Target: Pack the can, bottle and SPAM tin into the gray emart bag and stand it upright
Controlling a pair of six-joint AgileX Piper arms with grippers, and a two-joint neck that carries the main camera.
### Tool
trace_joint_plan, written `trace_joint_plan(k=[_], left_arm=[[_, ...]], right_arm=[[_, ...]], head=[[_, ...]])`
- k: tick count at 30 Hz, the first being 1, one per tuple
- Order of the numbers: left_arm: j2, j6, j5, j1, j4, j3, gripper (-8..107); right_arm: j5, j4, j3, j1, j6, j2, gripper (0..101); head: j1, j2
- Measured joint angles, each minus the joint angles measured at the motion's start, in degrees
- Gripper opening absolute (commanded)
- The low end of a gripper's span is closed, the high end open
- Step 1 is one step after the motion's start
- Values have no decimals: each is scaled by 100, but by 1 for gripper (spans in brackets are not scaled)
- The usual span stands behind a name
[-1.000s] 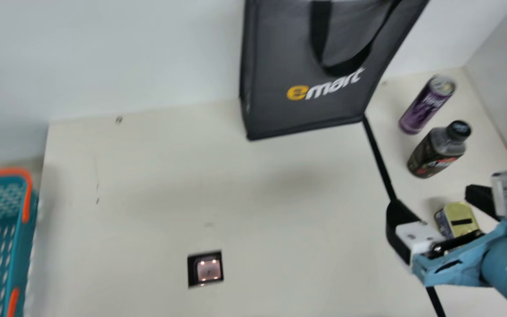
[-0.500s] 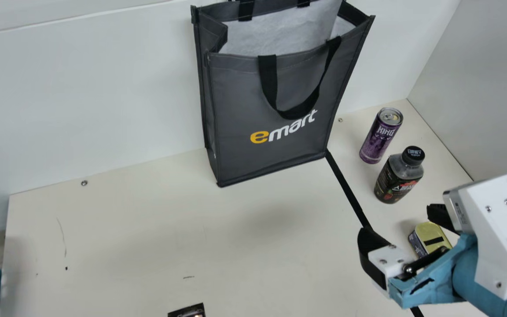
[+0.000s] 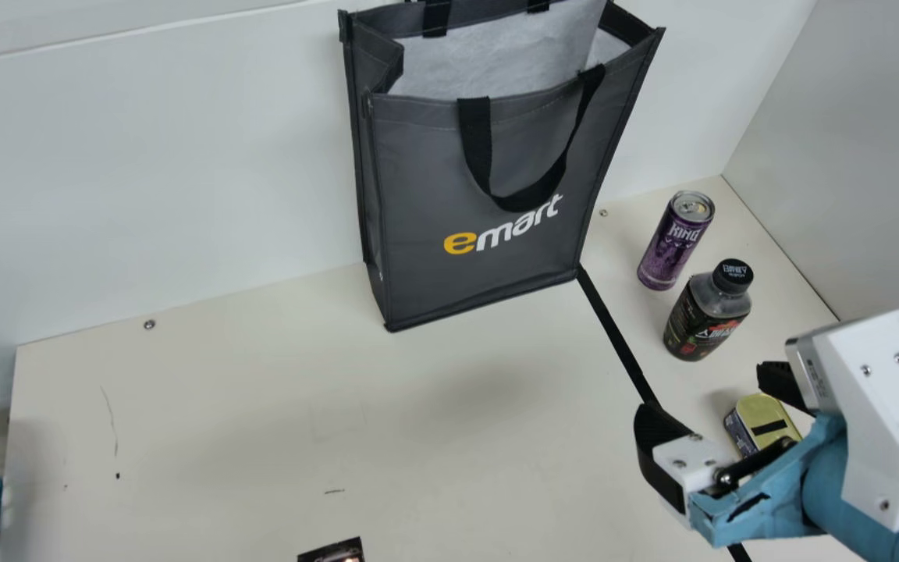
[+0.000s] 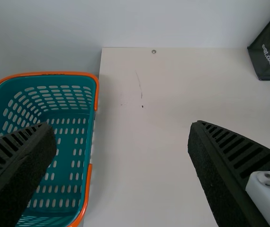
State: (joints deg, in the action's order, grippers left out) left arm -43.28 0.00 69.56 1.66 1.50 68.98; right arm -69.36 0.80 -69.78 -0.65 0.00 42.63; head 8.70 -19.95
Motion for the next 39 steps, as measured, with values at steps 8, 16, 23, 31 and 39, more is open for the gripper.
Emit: trace_joint_plan(k=[8, 16, 23, 31, 39], left_arm=[[0, 0, 0, 0, 0, 0, 90], [0, 0, 0, 0, 0, 0, 90], [0, 0, 0, 0, 0, 0, 90], [0, 0, 0, 0, 0, 0, 90], [0, 0, 0, 0, 0, 0, 90]], right_arm=[[7, 0, 0, 0, 0, 6, 95], [118, 114, -203, -20, -78, 214, 95], [230, 208, -525, -30, -215, 475, 95], [219, 295, -995, -37, -386, 809, 95], [57, 385, -1550, -79, -600, 1183, 95]], head=[[0, 9], [0, 0], [0, 0], [0, 9], [0, 0]])
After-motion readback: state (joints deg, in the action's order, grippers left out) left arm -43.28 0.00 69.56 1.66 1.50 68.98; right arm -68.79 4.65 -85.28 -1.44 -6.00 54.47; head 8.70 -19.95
